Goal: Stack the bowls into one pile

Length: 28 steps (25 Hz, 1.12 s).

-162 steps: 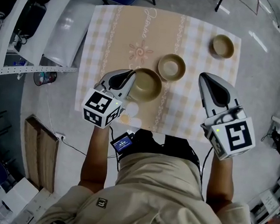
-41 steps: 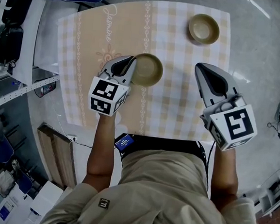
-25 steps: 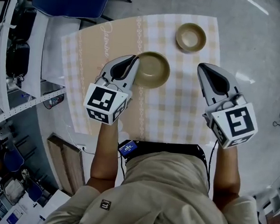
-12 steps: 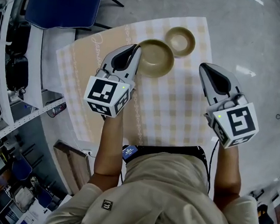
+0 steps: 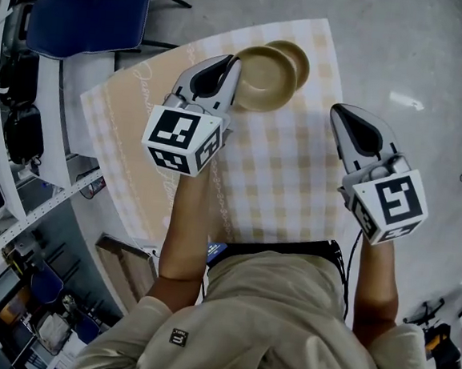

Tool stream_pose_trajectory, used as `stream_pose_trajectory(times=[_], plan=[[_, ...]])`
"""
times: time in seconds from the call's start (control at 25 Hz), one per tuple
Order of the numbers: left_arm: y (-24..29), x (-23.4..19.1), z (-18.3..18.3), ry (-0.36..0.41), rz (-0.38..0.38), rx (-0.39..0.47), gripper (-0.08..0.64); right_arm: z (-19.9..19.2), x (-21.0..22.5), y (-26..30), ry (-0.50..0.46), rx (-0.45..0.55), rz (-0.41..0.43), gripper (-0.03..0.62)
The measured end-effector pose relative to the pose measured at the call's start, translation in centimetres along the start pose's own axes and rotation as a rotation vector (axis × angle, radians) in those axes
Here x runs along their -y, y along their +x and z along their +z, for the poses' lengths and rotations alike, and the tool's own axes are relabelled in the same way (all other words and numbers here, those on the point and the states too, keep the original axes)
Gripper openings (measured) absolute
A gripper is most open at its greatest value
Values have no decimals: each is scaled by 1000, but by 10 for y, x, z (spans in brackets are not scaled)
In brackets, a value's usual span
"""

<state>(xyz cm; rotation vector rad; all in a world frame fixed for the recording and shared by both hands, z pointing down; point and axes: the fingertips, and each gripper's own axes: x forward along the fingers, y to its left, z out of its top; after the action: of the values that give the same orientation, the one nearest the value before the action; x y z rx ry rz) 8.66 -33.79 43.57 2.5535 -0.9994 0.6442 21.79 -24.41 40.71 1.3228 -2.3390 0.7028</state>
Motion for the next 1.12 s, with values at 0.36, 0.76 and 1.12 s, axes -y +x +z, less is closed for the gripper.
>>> stream_pose_trajectory(times=[0.36,0.76,1.12], plan=[[42,4,-21,-7,-39,-51,21,-23,23,6,36,-29,-26,3],[64,3,-35,-6,-50,-82,22,-36,33,16,62,-37,-27,3],[76,5,-45,4,-50,-105,23,-45,42,22,82,-35,-25,3]])
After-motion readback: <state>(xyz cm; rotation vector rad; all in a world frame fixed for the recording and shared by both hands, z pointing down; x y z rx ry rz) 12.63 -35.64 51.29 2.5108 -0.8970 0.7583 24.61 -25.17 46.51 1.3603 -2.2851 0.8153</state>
